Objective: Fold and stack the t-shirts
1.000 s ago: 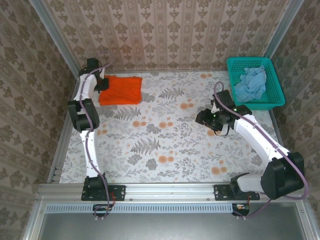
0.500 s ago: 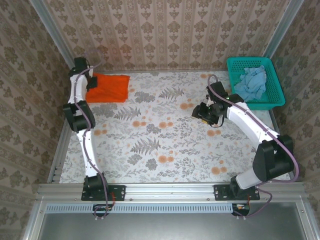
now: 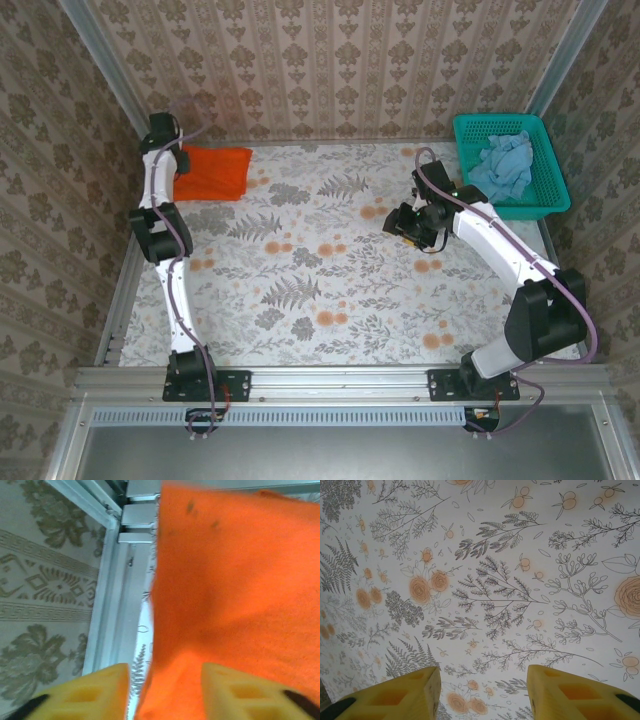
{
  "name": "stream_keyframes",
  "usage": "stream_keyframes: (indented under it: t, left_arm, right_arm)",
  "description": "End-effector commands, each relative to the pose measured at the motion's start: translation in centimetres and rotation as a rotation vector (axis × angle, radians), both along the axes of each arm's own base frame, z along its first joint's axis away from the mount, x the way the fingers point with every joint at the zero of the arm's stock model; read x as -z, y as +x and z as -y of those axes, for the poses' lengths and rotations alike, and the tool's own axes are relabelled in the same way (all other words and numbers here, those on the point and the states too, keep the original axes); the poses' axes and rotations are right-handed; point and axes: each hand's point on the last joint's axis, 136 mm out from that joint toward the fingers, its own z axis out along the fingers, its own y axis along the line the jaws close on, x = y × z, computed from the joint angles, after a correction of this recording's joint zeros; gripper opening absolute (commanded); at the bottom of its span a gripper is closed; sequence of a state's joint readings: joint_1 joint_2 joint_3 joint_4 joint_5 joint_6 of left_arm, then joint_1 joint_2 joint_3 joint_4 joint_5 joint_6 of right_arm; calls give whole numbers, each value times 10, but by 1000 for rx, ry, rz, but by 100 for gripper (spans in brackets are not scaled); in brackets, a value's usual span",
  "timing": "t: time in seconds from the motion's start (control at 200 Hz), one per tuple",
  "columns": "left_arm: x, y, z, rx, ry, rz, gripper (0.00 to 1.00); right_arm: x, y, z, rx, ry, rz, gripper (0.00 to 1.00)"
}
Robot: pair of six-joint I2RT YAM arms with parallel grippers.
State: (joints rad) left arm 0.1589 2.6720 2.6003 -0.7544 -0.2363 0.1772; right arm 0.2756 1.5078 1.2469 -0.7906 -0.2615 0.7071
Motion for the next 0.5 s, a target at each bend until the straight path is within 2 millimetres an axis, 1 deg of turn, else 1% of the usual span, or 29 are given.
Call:
stream_keyframes:
  t: [0.0, 0.04, 0.105, 0.16, 0.225, 0.28, 0.35, 0.44, 0.445, 0.49, 0.495]
  left_arm:
    - [-21, -5, -25, -90, 75, 29, 67]
    - [-30, -6, -26, -103, 77, 43, 78]
    - [-48, -9, -26, -121, 71, 74, 91]
    - [-67, -11, -21, -125, 29, 106, 95]
    - [-85, -14, -8, -120, -66, 142, 96]
    - [-97, -18, 7, -106, -176, 166, 99]
    - [-110, -21, 34, -77, -341, 195, 100]
    - [-140, -25, 77, -22, -592, 265, 100]
    - [-139, -25, 79, -20, -606, 267, 100]
    - [-159, -28, 100, -5, -708, 324, 100]
    - [-164, -28, 103, 2, -718, 338, 100]
  right_arm:
    - [-5, 2, -3, 4, 10, -2, 51]
    - [-6, 3, -4, 5, 14, 6, 51]
    - [-7, 5, -4, 6, 17, 18, 51]
    - [-9, 7, -4, 7, 19, 29, 51]
    - [-11, 11, -5, 8, 20, 48, 51]
    - [-13, 15, -4, 13, 14, 65, 52]
    - [-17, 19, 0, 20, -4, 95, 52]
    - [-24, 25, 11, 40, -49, 143, 54]
    - [-26, 26, 12, 43, -56, 150, 53]
    - [-32, 30, 23, 59, -93, 178, 54]
    - [-32, 31, 24, 62, -97, 181, 55]
